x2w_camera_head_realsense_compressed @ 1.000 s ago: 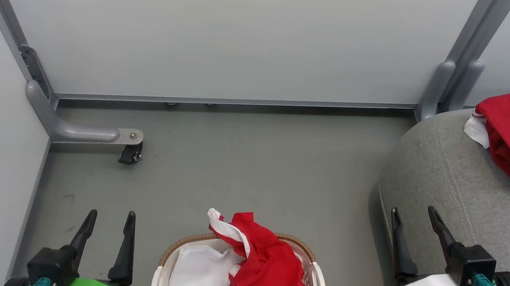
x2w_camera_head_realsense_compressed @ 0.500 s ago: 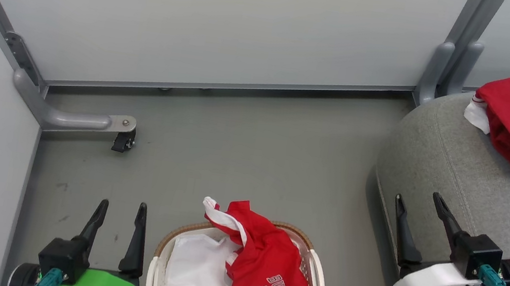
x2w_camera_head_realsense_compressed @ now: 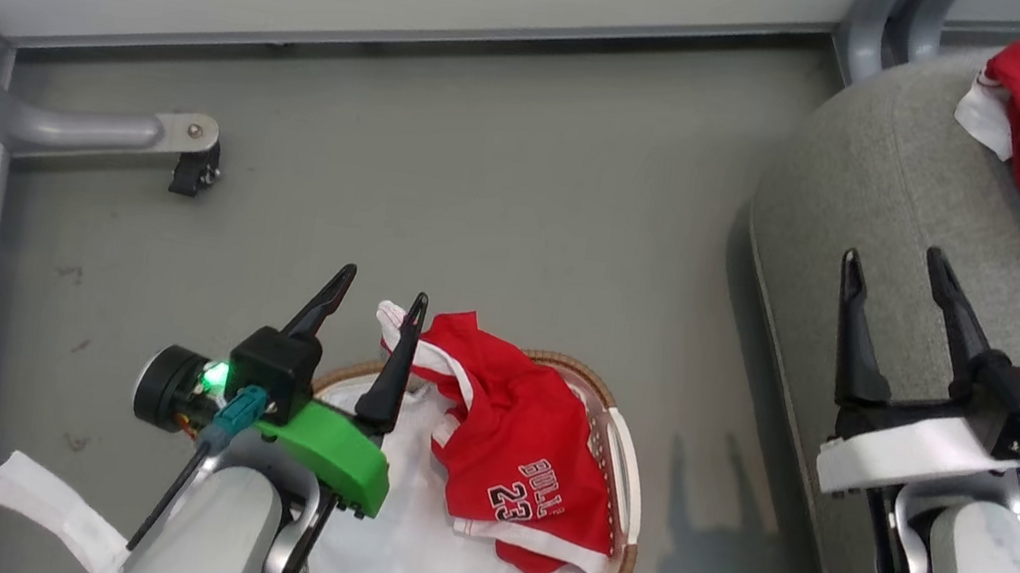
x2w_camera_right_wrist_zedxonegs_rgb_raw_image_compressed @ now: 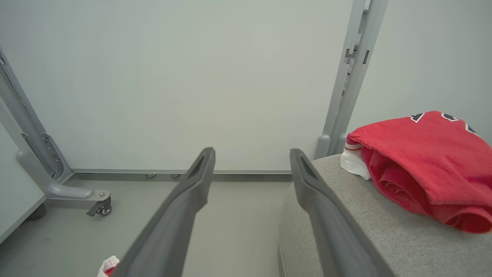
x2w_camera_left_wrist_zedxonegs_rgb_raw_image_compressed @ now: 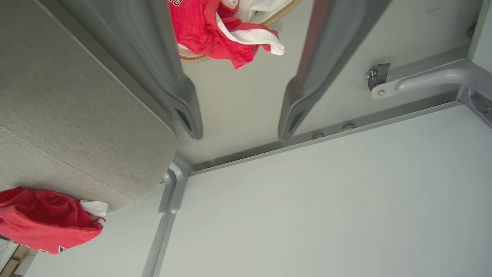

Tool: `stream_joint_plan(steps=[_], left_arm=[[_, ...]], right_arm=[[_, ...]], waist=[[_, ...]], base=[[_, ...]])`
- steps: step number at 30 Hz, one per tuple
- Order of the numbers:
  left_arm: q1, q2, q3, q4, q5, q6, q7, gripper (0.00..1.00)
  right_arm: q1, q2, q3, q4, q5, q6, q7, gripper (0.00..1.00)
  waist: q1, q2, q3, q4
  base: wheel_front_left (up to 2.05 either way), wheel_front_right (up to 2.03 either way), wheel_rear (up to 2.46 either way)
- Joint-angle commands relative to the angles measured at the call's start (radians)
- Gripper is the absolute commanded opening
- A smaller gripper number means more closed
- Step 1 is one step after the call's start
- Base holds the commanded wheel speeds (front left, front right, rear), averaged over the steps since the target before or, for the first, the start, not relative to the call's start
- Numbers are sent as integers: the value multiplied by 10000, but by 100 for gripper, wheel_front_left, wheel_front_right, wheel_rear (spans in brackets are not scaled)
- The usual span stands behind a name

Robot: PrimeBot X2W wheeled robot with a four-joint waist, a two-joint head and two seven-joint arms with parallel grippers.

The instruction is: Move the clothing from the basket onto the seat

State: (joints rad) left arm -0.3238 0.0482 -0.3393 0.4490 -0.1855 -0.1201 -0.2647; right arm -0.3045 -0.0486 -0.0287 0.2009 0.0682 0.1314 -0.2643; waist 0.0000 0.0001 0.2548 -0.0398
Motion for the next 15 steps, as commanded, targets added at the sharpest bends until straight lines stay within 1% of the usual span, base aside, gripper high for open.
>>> stream_joint_plan(steps=[1, 5, 10, 15], left_arm=[[-398, 42, -113, 295, -83, -24, 7, 100], [-1191, 48, -509, 1625, -159, -70, 6, 100], [-2028, 51, -928, 3370, -548, -109, 6, 100], [-2831, 69, -1439, 4883, -379, -110, 28, 100]], right_arm=[[-294, -32, 52, -120, 96, -14, -2, 100], [-770, -32, 115, -319, 325, -14, -2, 100], [-1302, -27, 333, -480, 662, -14, -2, 100], [-1671, -27, 591, -613, 1011, -14, -2, 100]], waist=[[0, -1, 1351, -681], [0, -1, 2238, -1068], [0, -1, 3313, -1606], [0, -1, 4197, -2011]], base=[[0, 0, 0], [0, 0, 0], [0, 0, 0], [0, 0, 0]])
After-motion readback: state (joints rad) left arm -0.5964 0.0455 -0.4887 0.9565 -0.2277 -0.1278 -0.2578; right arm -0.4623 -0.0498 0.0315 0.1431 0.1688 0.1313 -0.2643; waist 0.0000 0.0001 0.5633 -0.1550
